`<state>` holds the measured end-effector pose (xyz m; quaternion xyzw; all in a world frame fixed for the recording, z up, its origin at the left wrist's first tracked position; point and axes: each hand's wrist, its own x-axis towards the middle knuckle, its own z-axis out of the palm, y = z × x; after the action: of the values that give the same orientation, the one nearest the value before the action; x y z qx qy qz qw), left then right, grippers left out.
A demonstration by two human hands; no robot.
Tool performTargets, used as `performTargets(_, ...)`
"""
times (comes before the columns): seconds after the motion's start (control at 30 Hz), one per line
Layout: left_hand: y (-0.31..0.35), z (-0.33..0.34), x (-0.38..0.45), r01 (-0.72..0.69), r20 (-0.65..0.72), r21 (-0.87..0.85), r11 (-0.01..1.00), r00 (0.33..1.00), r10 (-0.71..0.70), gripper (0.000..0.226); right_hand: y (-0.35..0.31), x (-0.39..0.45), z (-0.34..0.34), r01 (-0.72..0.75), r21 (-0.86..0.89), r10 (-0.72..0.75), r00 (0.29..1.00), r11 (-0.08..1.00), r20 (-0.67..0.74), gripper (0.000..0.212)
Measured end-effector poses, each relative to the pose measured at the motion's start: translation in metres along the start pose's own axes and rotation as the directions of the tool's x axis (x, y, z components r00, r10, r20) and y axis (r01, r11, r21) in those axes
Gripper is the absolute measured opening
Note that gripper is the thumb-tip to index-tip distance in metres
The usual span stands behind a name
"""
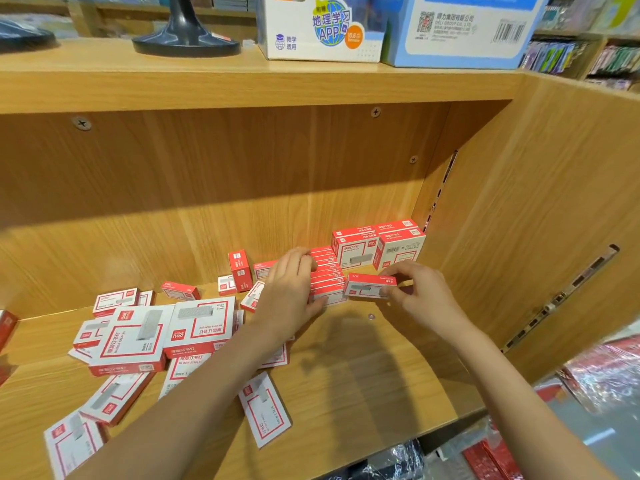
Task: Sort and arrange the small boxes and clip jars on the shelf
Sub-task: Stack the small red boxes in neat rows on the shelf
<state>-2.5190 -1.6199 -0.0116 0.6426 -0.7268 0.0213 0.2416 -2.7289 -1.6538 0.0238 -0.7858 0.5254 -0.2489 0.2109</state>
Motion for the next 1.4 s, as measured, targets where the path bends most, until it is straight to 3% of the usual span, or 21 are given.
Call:
performTargets(0.1,-0.011,-0.002,0.004,0.007,0.202,0.032,0.999,0.979,-0.013,0.088,-0.002,0.005,-0.002,0.027,0.048,-0.023,0.996,0.998,-0.083,0.023)
performTargets(0.2,-0.011,-0.001,0.005,0.003,0.291,0.096,0.995,0.956,-0.031,0.091,-0.005,0.011,0.000,0.026,0.088,-0.011,0.987,0.996,-0.162,0.024)
performTargets(0.37,-0.008,-0.007,0.009,-0.015,0.254,0.101,0.995,0.967,-0.011,0.089,-0.020,0.032,0.009,0.163,0.115,-0.132,0.962,0.980,-0.239,0.020)
performTargets(0.53,-0.011,-0.006,0.011,-0.029,0.211,0.055,0.998,0.977,0.017,0.088,-0.039,0.065,0.022,0.400,-0.134,-0.416,0.900,0.907,-0.130,0.010)
performTargets(0.63,-0.012,-0.008,0.014,-0.015,0.215,-0.035,0.999,0.976,0.023,0.085,-0.039,0.079,0.031,0.459,-0.196,-0.479,0.875,0.867,-0.072,0.008)
performTargets(0.83,-0.007,-0.006,0.018,0.074,0.257,-0.050,0.996,0.965,-0.059,0.085,-0.034,0.086,0.038,0.459,-0.205,-0.481,0.874,0.864,-0.067,0.008)
performTargets(1.23,-0.014,-0.013,-0.001,0.038,0.272,-0.069,0.997,0.962,-0.018,0.088,-0.033,0.086,0.047,0.474,-0.228,-0.486,0.874,0.850,0.005,0.008)
performTargets(1.4,-0.012,-0.011,-0.004,0.030,0.221,-0.045,0.999,0.975,-0.020,0.086,-0.016,0.085,0.060,0.436,-0.343,-0.453,0.891,0.832,0.033,0.019)
